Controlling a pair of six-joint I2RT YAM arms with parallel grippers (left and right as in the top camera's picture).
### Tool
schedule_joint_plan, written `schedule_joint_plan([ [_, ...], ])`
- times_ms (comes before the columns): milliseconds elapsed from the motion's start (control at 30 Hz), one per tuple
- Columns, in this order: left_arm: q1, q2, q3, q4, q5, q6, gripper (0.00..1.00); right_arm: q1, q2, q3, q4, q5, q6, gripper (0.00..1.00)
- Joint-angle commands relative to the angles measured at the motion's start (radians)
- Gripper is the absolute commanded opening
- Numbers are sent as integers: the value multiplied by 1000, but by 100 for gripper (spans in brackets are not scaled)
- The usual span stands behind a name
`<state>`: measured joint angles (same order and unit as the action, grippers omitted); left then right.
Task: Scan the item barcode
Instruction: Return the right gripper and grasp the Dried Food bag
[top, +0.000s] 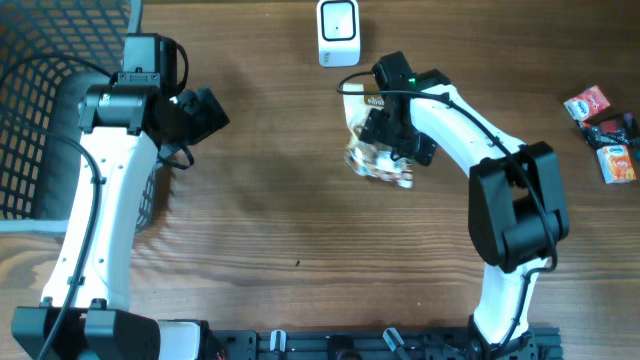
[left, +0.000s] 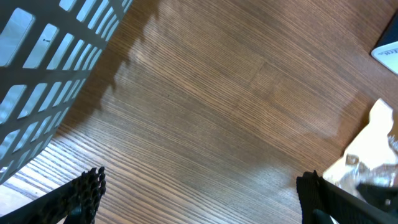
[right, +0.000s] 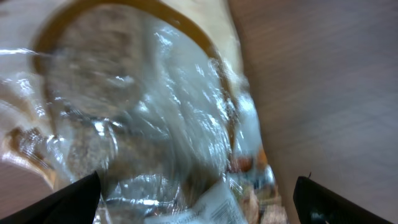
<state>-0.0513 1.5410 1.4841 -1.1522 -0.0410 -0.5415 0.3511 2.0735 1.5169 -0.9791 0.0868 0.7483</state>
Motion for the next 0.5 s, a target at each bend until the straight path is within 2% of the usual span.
schedule_joint_plan([
  [0,4,4,1,0,-17,-17,100,1,-73,19,-45,113,-53,100],
  [167,4,4,1,0,-17,-17,100,98,-146,20,64,76,-409,100],
  [267,4,4,1,0,-17,-17,100,202,-145,-13,84,164,-400,100],
  [367,4,4,1,0,-17,-17,100,306,-145,-99,83,293,-311,100],
  [467,4,4,1,0,-17,-17,100,323,-145,-200,122,443,-303,100],
])
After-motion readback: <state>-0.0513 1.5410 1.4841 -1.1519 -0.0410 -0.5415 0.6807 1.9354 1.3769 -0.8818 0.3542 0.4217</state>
